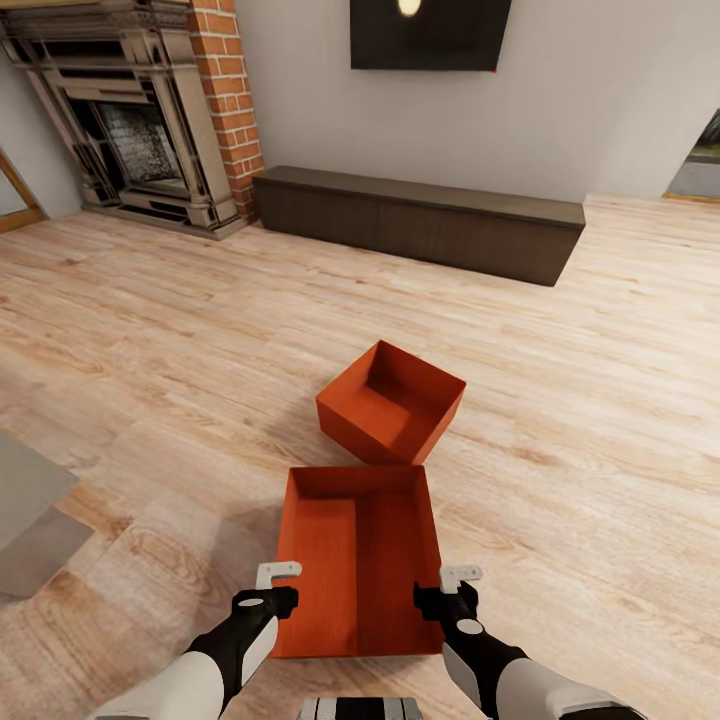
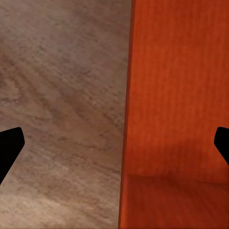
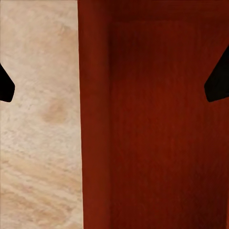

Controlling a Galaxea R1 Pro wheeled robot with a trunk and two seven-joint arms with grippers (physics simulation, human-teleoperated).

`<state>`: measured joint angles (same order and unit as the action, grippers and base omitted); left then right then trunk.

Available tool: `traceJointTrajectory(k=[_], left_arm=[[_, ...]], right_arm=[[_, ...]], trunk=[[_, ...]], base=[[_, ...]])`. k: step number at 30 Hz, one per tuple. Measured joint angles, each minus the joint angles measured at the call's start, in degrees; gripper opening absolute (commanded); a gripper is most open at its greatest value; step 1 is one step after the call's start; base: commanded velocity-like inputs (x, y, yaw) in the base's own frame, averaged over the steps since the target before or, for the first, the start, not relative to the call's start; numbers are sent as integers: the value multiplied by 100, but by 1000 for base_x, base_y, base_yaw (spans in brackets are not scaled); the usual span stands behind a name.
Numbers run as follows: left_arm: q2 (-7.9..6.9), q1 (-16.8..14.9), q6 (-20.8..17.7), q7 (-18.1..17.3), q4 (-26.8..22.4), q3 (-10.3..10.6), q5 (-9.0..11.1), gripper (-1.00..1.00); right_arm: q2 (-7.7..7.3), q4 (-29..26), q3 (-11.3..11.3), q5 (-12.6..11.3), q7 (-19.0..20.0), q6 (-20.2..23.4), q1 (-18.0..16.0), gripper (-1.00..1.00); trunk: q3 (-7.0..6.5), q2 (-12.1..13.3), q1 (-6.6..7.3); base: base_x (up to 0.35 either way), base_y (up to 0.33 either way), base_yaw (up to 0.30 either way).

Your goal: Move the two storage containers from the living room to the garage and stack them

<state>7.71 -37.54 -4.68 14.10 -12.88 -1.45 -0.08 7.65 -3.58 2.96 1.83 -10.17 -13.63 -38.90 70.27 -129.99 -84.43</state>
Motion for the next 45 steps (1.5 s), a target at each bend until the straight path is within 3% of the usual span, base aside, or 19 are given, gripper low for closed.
traceJointTrajectory(k=[45], left_arm=[[-6, 0, 0, 0, -9, 0, 0, 100]], right_arm=[[-10, 0, 16, 78, 13, -90, 0, 100]], trunk=[[0, 0, 0]], base=[[0, 0, 0]])
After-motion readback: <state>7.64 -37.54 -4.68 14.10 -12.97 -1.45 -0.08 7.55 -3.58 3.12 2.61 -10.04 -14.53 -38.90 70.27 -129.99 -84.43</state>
